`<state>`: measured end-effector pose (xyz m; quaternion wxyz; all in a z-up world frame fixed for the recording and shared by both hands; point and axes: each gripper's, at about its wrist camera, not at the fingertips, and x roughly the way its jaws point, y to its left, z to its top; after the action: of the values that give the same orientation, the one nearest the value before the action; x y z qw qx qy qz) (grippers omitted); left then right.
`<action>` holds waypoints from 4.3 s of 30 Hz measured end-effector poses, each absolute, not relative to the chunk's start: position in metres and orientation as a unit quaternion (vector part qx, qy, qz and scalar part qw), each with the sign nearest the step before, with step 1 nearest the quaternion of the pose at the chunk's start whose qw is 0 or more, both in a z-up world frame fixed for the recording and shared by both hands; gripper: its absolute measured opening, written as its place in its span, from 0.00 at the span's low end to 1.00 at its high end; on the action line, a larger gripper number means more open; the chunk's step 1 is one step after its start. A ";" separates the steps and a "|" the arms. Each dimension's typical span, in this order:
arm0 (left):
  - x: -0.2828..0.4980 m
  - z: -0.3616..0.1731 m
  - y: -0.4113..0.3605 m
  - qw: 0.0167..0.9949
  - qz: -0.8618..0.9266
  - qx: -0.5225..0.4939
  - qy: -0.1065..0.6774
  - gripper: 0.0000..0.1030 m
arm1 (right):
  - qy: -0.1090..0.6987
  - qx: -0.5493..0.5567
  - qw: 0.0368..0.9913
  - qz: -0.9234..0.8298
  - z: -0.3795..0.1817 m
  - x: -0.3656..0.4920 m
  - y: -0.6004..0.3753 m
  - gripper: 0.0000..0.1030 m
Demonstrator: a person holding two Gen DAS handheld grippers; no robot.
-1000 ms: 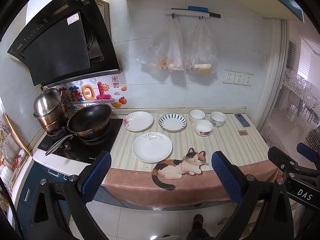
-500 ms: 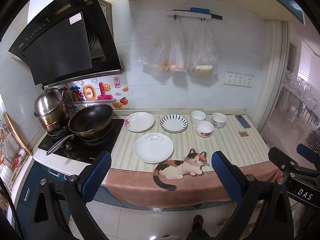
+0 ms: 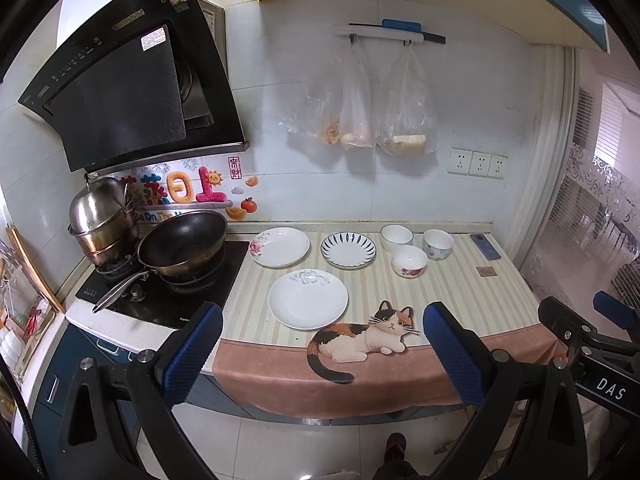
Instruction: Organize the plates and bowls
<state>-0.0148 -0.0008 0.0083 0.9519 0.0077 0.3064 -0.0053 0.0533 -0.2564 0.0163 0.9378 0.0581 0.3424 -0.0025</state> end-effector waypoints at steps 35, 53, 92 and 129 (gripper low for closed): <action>0.010 -0.010 0.025 0.954 0.033 -0.003 0.299 1.00 | 0.336 0.087 0.937 0.028 -0.004 0.083 -0.241 1.00; 0.288 -0.243 0.118 0.831 0.118 -0.039 0.543 1.00 | 0.590 0.147 0.781 0.146 -0.300 0.399 -0.191 1.00; 0.354 -0.327 0.071 0.789 0.048 -0.048 0.610 0.27 | 0.634 0.171 0.720 0.225 -0.398 0.472 -0.188 0.17; 0.402 -0.301 0.004 0.807 -0.011 -0.034 0.590 0.28 | 0.686 0.215 0.684 0.126 -0.385 0.457 -0.302 0.24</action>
<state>0.4023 0.0039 -0.3007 0.8068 -0.0338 0.5898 -0.0106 0.4566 -0.3020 -0.3850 0.6839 0.2153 0.6855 0.1263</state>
